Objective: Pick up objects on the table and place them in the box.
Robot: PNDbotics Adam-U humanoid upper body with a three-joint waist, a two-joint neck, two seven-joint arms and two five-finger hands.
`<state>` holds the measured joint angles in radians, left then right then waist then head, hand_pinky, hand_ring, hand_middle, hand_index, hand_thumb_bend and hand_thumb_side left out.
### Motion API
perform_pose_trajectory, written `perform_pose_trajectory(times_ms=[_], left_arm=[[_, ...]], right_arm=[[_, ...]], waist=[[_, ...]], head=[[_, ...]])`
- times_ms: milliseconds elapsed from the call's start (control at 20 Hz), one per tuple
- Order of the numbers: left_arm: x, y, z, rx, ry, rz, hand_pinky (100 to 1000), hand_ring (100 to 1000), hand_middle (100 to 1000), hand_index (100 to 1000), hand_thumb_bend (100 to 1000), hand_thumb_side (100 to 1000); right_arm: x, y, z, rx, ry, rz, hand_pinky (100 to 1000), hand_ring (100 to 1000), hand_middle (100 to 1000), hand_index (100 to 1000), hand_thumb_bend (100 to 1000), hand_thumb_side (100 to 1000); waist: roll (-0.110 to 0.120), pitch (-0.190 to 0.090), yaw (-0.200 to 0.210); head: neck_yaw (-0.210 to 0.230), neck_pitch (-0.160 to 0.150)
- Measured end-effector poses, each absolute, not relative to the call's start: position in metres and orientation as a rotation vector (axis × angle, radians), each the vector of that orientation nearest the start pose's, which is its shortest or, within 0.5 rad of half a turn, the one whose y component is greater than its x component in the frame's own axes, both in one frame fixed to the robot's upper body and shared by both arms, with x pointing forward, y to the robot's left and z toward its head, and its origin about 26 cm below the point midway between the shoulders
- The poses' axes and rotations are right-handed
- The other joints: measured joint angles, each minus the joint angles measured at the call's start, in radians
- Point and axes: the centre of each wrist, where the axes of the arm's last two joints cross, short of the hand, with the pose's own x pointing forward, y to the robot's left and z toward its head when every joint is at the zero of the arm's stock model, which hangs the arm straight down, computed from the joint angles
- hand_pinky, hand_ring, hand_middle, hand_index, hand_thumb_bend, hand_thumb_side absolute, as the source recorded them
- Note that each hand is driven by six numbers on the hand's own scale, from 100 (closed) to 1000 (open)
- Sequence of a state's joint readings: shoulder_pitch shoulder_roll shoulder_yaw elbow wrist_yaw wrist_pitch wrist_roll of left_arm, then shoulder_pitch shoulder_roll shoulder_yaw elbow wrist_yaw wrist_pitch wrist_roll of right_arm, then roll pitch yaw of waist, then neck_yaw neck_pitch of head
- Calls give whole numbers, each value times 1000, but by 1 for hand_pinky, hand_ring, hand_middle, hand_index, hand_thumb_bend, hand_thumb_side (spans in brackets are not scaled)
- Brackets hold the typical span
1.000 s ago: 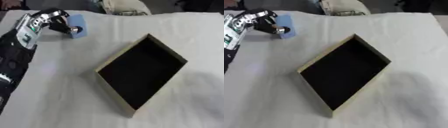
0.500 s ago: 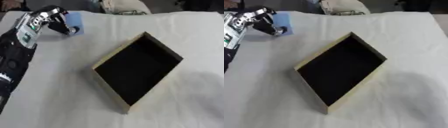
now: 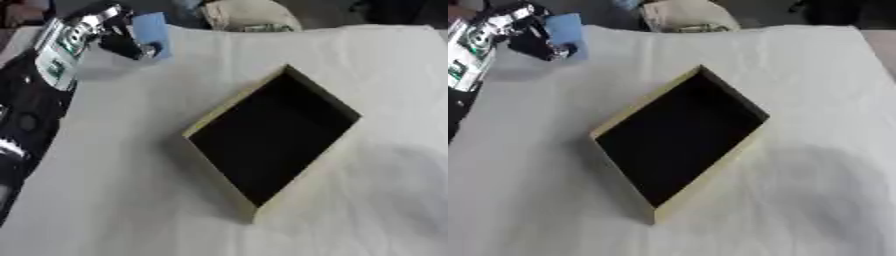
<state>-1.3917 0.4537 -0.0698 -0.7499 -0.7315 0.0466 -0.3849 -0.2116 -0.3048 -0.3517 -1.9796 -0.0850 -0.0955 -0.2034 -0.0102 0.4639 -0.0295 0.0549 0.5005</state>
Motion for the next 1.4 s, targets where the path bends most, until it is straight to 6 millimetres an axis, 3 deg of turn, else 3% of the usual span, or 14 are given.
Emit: perform_pose_trajectory(times_ms=[350, 850, 1150, 1400], left_arm=[[487, 206, 379, 834, -1747, -1228, 697, 703, 782, 686, 100, 348], [463, 145, 365, 648, -1841, -1394, 686, 691, 775, 673, 100, 361], [432, 106, 350, 500, -1915, -1483, 665, 669, 760, 652, 100, 379], [404, 87, 331, 427, -1943, -1546, 667, 675, 762, 660, 100, 355]], right_arm=[[276, -356, 190, -525, -2309, -197, 716, 706, 585, 748, 100, 1000], [272, -362, 186, -553, -2274, -183, 718, 708, 588, 748, 100, 1000], [270, -364, 186, -571, -2263, -188, 718, 709, 589, 749, 100, 1000], [269, -367, 187, -591, -2263, -214, 719, 710, 589, 748, 100, 1000]], waist=[[10, -63, 13], [25, -157, 33], [30, -178, 45], [32, -184, 59]], head=[[-15, 53], [-73, 132], [-113, 162], [-137, 174]])
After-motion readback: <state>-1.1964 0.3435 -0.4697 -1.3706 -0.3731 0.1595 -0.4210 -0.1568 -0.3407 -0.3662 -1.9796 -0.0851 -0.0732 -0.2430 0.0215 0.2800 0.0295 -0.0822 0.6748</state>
